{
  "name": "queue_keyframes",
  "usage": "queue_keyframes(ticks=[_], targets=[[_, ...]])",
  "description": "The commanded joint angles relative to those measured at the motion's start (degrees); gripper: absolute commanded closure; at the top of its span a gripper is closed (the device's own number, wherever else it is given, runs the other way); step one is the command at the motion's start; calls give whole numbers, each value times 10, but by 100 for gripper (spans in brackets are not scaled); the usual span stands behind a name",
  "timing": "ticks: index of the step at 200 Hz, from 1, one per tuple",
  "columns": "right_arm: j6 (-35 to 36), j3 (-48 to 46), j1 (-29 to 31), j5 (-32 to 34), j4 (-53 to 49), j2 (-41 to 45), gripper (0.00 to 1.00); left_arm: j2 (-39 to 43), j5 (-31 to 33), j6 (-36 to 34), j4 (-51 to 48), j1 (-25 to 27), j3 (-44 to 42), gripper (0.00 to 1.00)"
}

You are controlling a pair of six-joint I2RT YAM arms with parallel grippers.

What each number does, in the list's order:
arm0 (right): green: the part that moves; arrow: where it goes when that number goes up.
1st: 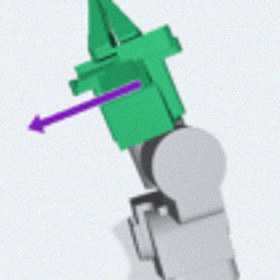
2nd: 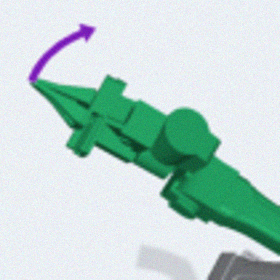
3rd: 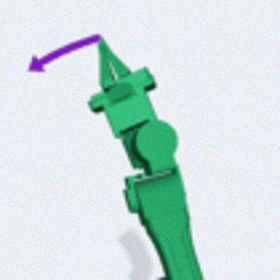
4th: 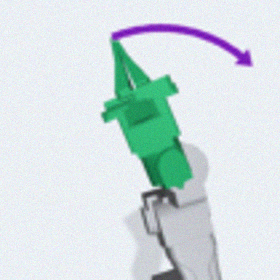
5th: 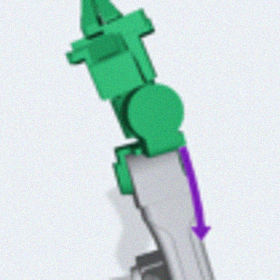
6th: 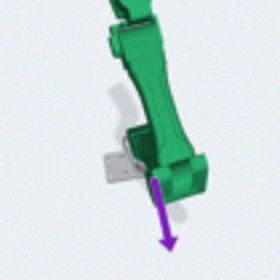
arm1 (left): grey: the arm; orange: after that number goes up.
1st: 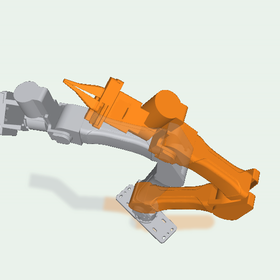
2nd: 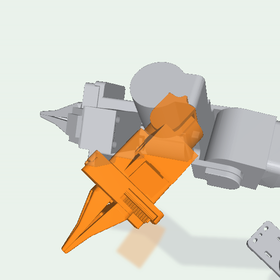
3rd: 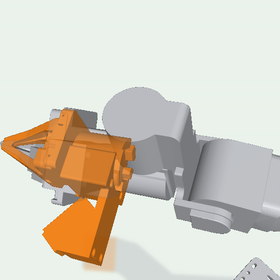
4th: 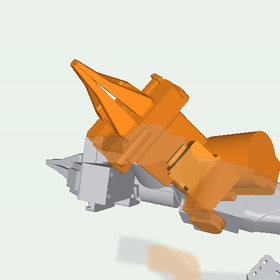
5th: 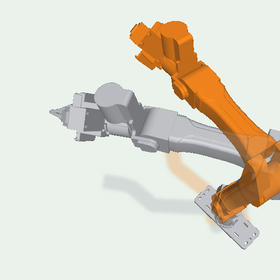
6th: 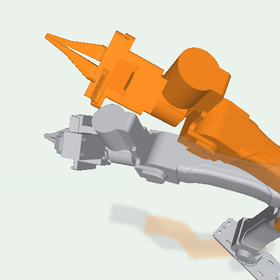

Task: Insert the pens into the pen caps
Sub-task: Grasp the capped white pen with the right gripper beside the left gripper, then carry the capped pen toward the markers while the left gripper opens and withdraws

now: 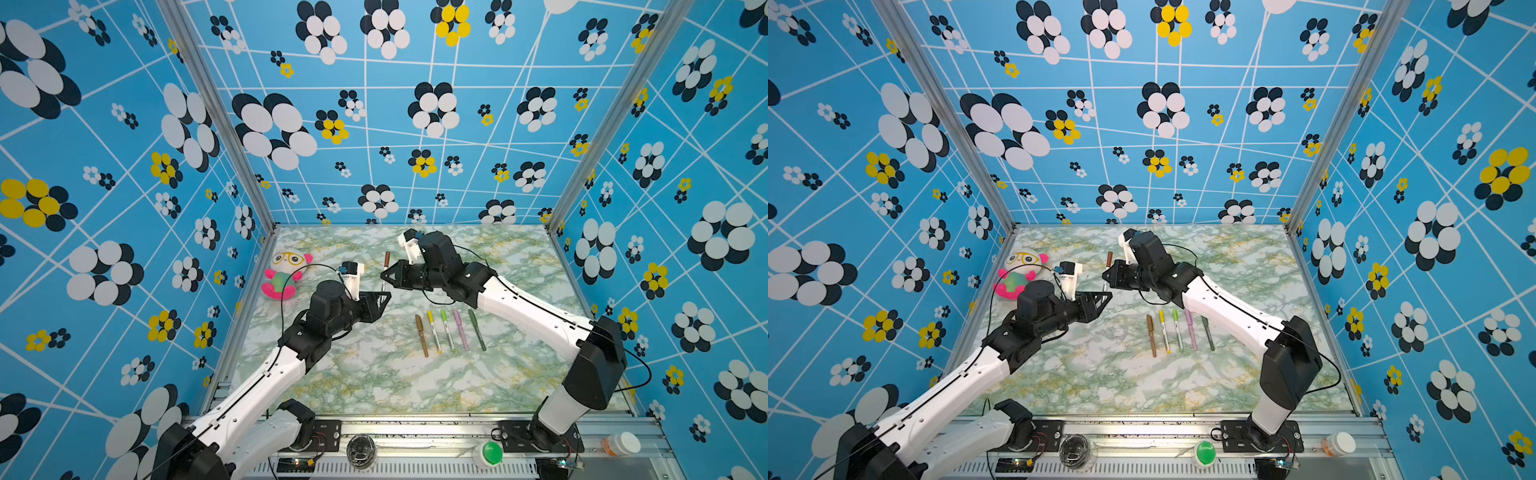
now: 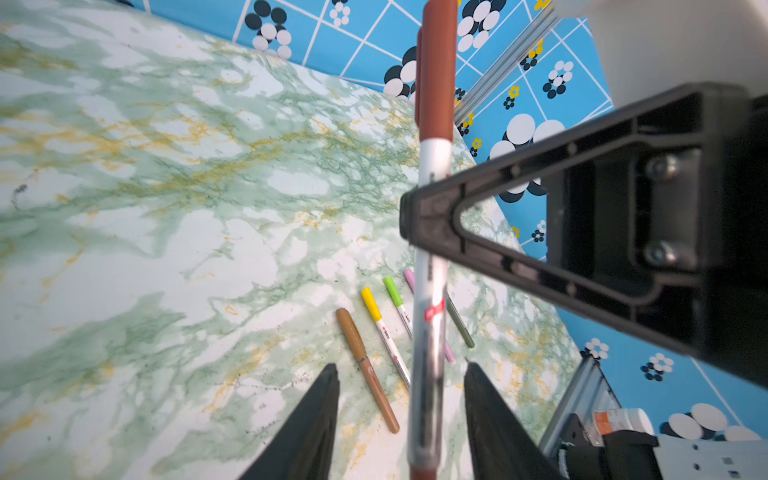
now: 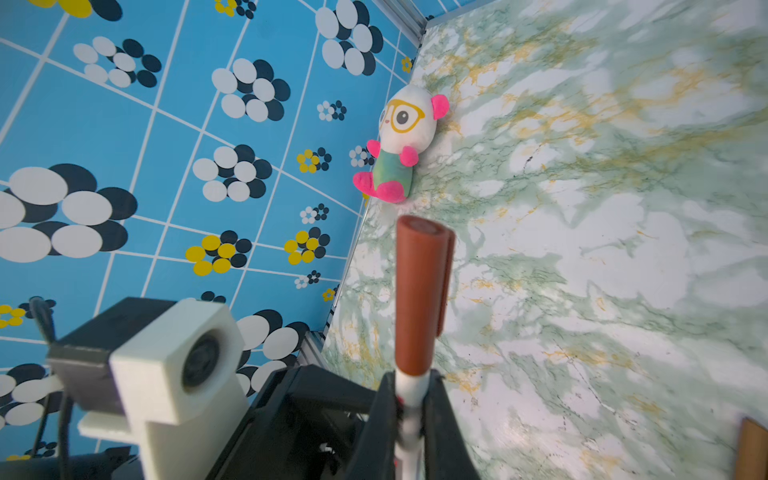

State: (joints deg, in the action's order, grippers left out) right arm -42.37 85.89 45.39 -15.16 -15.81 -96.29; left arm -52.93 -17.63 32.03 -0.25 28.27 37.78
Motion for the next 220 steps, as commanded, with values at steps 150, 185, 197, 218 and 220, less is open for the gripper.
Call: queue_keyframes(ticks=[150,185,197,218,220], targets=[[68,-44,32,19,-195,-168,99,212,124,-91,-39,-1,-75,1],[62,-51,33,28,-187,-182,98,207,125,-89,-39,-1,-72,1],[61,-50,32,36,-186,-186,98,204,125,-89,-39,-1,-71,1],[60,-51,32,43,-185,-193,98,198,123,-88,-38,-1,-68,1],[60,-51,33,43,-185,-194,98,198,123,-88,-38,-1,-69,1]])
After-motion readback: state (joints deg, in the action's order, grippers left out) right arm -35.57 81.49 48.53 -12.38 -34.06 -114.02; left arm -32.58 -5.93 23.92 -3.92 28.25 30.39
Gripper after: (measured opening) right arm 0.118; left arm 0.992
